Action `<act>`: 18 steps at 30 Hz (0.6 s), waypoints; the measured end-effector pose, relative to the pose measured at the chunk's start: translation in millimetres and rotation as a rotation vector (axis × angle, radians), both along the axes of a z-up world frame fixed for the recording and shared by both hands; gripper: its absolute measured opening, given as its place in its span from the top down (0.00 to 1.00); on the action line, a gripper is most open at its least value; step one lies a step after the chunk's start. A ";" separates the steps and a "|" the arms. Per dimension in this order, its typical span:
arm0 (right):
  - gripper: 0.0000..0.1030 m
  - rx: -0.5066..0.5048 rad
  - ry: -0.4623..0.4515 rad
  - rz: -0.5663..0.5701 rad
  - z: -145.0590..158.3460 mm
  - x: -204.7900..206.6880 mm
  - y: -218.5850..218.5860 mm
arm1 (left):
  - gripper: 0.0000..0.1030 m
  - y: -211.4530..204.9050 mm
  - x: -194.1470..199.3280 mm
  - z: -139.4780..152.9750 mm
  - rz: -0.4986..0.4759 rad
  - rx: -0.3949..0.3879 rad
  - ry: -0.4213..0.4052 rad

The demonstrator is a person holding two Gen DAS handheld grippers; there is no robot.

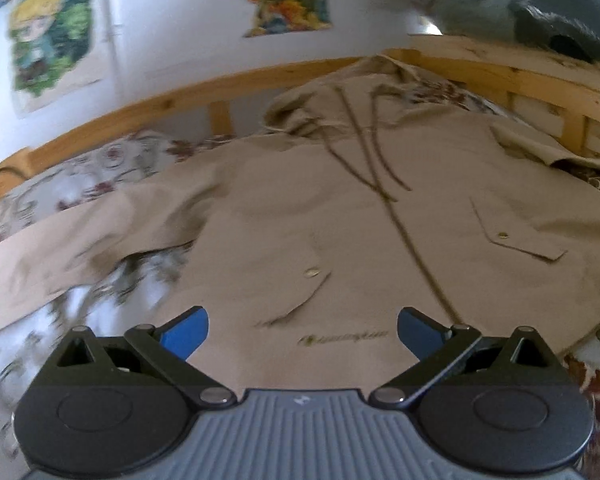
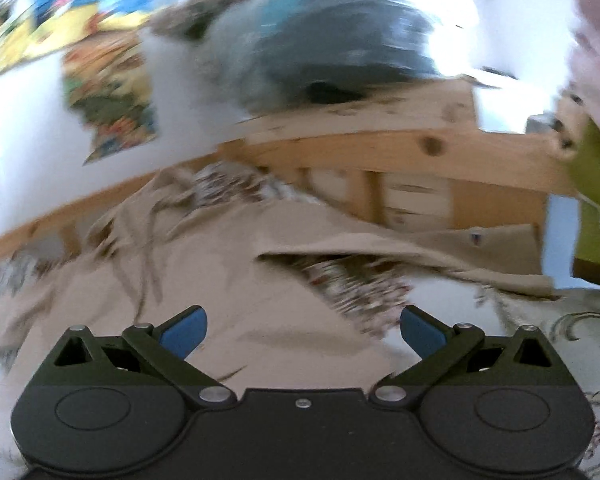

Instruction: Fold large clothes

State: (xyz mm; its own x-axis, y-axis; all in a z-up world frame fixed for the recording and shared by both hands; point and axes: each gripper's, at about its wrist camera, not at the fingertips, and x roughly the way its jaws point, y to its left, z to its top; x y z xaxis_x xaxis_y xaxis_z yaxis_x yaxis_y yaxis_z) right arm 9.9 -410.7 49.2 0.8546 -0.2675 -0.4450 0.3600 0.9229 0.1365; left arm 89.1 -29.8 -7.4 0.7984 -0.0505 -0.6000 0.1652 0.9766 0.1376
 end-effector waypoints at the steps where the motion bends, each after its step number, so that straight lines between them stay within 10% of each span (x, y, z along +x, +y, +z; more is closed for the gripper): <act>1: 0.01 0.041 -0.011 -0.002 0.5 4.3 -14.1 | 0.00 -3.5 7.8 -3.0 -0.004 -0.017 0.014; 6: 0.08 0.260 -0.025 0.004 -12.3 30.3 -68.5 | 0.01 -5.1 14.2 -23.0 0.000 -0.205 0.085; 18: 0.02 0.393 -0.080 -0.352 -19.7 85.1 -99.5 | 0.00 17.5 -16.0 -45.8 0.075 -0.175 0.074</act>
State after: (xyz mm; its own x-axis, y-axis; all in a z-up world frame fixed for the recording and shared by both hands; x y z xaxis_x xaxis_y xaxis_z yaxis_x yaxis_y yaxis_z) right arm 95.0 -510.2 29.5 0.7789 -0.3699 -0.5064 0.6125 0.6220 0.4878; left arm 73.1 -12.3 -53.2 0.7579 -0.1011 -0.6445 0.0942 0.9945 -0.0453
